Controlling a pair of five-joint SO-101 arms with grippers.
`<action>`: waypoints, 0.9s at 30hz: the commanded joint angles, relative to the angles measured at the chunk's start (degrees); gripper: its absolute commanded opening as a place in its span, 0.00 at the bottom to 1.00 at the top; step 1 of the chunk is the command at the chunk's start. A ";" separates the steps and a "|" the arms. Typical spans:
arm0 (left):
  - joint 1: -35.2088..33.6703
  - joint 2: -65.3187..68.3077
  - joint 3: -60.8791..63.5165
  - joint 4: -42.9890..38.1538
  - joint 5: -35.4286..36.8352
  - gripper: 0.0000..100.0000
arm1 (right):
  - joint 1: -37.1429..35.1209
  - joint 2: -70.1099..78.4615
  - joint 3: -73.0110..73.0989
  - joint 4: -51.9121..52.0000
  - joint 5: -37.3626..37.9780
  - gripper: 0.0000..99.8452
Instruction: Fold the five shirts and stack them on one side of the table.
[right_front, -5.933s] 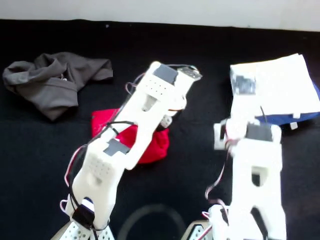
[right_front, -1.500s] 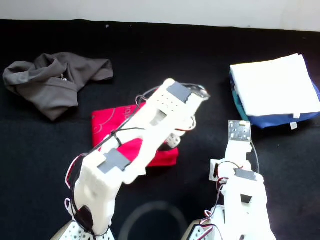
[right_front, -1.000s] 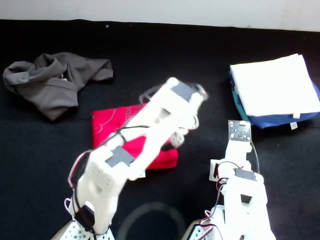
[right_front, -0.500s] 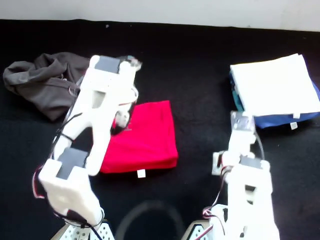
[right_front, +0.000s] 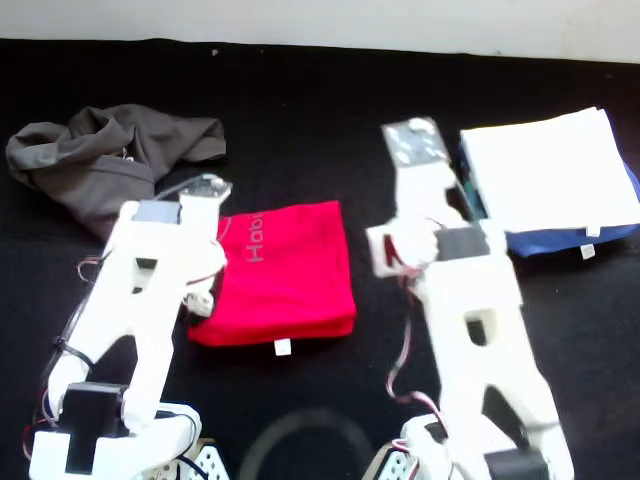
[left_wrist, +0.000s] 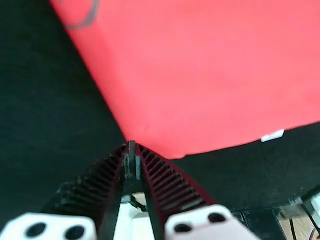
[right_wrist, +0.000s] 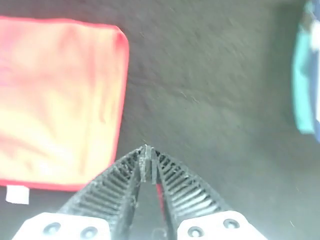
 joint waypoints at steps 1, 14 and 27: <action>-0.75 -2.15 3.21 -4.84 -0.70 0.01 | -5.14 11.82 -12.00 0.04 -3.43 0.01; -0.75 -2.15 6.64 -10.29 -3.08 0.01 | -7.16 47.87 -40.66 0.57 -10.46 0.01; -0.75 -2.68 6.02 -10.02 -3.16 0.01 | -0.75 61.93 -53.93 3.82 -10.46 0.01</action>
